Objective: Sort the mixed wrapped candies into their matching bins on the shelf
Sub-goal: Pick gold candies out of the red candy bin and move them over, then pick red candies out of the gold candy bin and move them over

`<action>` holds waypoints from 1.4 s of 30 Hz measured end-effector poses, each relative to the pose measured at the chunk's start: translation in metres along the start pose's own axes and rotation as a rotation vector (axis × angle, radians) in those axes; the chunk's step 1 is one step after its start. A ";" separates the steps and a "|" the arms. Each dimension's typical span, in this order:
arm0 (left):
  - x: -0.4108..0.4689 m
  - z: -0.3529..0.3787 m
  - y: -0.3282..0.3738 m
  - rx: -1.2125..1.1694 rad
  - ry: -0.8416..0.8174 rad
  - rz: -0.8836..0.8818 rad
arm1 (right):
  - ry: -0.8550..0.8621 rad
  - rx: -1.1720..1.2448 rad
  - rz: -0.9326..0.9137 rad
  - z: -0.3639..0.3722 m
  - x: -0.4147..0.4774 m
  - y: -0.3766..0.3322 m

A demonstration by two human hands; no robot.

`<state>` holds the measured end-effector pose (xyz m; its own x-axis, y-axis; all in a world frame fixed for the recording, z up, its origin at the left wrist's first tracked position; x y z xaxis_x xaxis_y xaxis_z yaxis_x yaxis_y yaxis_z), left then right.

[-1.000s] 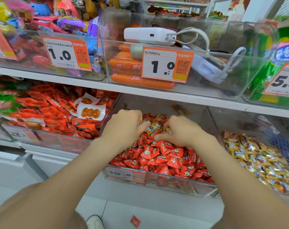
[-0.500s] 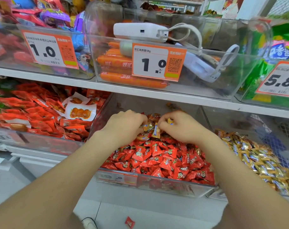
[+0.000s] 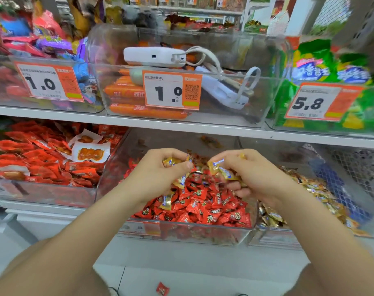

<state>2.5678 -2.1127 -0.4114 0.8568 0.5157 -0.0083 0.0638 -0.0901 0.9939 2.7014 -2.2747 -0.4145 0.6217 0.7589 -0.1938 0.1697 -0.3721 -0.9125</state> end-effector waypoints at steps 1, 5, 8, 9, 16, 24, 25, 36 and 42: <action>-0.002 0.007 0.000 -0.025 -0.024 -0.022 | 0.014 0.033 0.026 -0.010 -0.006 0.004; -0.011 0.056 0.004 -0.001 -0.142 -0.026 | 0.447 -0.372 0.073 -0.105 -0.032 0.037; -0.021 0.104 0.014 0.081 -0.213 0.061 | 0.621 -0.725 0.125 -0.157 -0.046 0.068; -0.024 0.121 0.022 0.149 -0.226 0.147 | 0.536 -0.734 0.126 -0.162 -0.044 0.084; -0.018 0.238 0.041 0.615 -0.233 0.452 | 0.154 -0.967 -0.082 -0.171 -0.037 0.143; 0.057 0.305 -0.034 0.977 -0.275 0.129 | 0.344 -0.844 -0.043 -0.221 -0.063 0.164; 0.062 0.310 -0.046 0.976 -0.322 0.062 | 0.343 -0.851 -0.028 -0.224 -0.066 0.166; 0.061 0.320 -0.026 1.022 -0.271 0.130 | 0.606 -0.595 -0.048 -0.219 -0.086 0.120; -0.027 0.244 0.059 0.961 -0.167 0.807 | 0.562 -0.509 -0.209 -0.161 -0.084 0.054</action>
<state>2.6728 -2.3398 -0.3798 0.8748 -0.0811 0.4776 -0.2203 -0.9446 0.2431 2.7812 -2.4439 -0.3894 0.8086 0.5066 0.2994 0.5712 -0.5534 -0.6062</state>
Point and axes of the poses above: each hand's wrist, its own x-axis towards the middle knuckle, its own z-axis out of the palm, y = z × x, the point moved 8 cm from there along x, towards the middle knuckle, and after that the axes turned 11 degrees about -x, right-handed, at the moved point
